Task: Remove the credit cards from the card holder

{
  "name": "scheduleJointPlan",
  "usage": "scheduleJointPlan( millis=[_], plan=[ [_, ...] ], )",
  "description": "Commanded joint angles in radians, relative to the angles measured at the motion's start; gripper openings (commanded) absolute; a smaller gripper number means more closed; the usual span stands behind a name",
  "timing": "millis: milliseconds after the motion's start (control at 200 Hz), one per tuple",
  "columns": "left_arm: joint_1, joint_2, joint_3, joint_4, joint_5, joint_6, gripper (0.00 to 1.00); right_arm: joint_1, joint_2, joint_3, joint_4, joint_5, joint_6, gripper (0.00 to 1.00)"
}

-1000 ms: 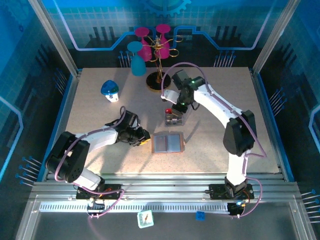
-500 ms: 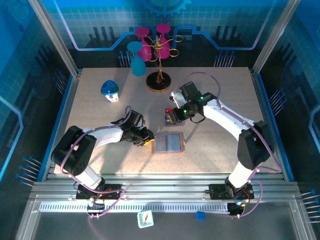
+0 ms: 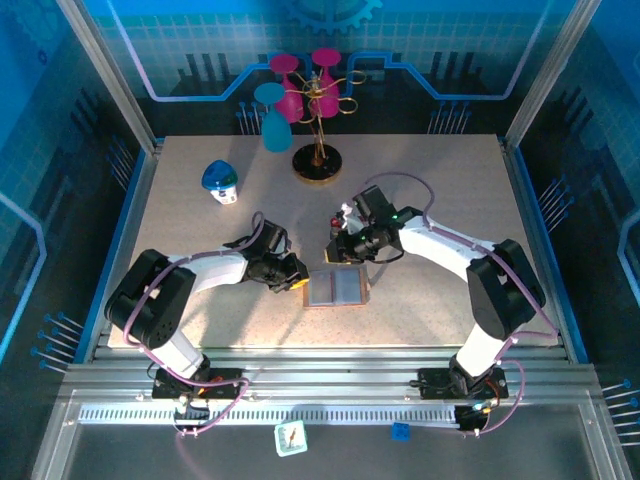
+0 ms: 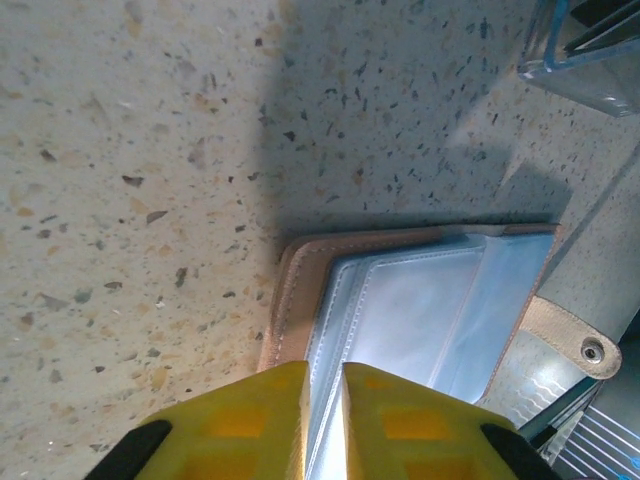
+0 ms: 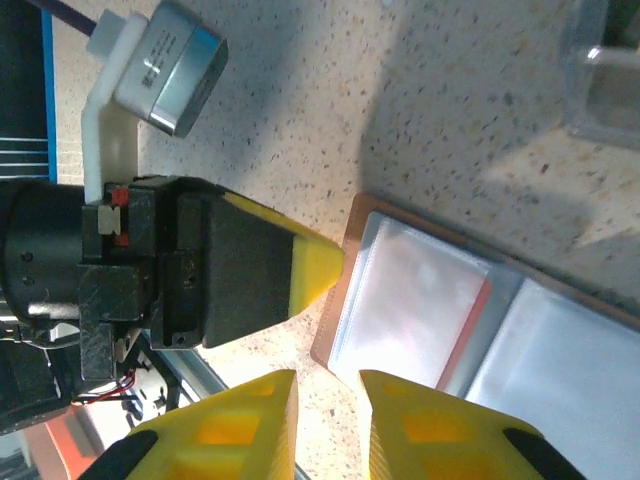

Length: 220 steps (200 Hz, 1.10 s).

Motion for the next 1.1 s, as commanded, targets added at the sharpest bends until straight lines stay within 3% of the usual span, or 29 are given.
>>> scheduleJointPlan(
  millis=[0, 330, 1096],
  plan=[
    [-0.011, 0.021, 0.01, -0.005, 0.021, -0.015, 0.14, 0.017, 0.041, -0.017, 0.006, -0.033, 0.04, 0.22],
    [-0.011, 0.043, 0.006, -0.022, 0.019, -0.014, 0.07, 0.054, 0.113, -0.018, 0.005, -0.031, 0.053, 0.22],
    [-0.011, 0.037, 0.001, -0.04, 0.008, -0.007, 0.06, 0.087, 0.204, -0.003, 0.02, -0.043, 0.065, 0.28]
  ],
)
